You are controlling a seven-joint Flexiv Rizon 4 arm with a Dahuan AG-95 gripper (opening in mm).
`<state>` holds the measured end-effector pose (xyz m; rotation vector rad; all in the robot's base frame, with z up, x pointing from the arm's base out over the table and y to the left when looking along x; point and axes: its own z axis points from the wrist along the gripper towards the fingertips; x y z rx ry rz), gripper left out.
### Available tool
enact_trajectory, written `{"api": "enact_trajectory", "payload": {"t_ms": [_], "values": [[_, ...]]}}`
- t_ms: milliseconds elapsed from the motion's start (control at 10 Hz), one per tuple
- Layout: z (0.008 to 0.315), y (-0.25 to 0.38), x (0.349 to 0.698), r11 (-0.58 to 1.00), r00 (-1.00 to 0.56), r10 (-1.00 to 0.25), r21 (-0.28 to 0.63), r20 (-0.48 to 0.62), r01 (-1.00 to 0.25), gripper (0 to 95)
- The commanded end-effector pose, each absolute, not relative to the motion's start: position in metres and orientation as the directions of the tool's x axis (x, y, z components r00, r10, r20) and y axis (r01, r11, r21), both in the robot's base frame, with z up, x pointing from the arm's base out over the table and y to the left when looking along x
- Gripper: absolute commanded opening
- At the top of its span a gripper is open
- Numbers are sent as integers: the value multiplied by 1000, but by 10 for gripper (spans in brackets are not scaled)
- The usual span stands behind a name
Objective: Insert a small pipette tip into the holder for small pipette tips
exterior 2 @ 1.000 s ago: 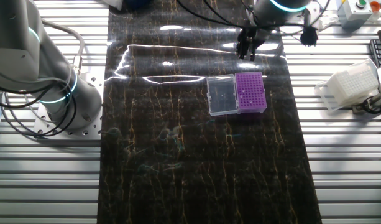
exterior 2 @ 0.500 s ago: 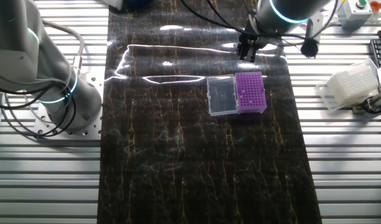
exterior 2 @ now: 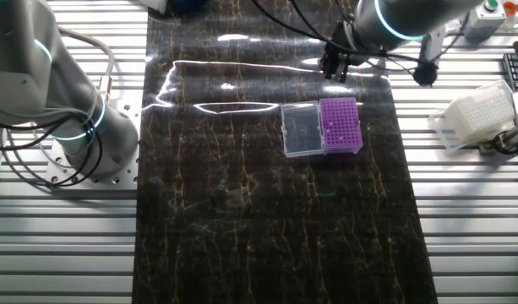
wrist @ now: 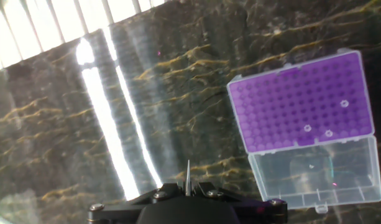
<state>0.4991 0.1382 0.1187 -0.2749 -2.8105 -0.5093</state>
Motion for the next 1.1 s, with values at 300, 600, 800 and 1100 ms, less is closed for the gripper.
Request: {"api": "enact_trajectory", "payload": {"t_ms": [300,600,800,1100], "values": [[124,132,494,909,-937,109,348,332,230,0],[126,130,492,905,-930,93,359,356,228,0],[127,128,490,902,-925,81,368,371,226,0],[129,125,489,899,-922,74,374,379,226,0]]}}
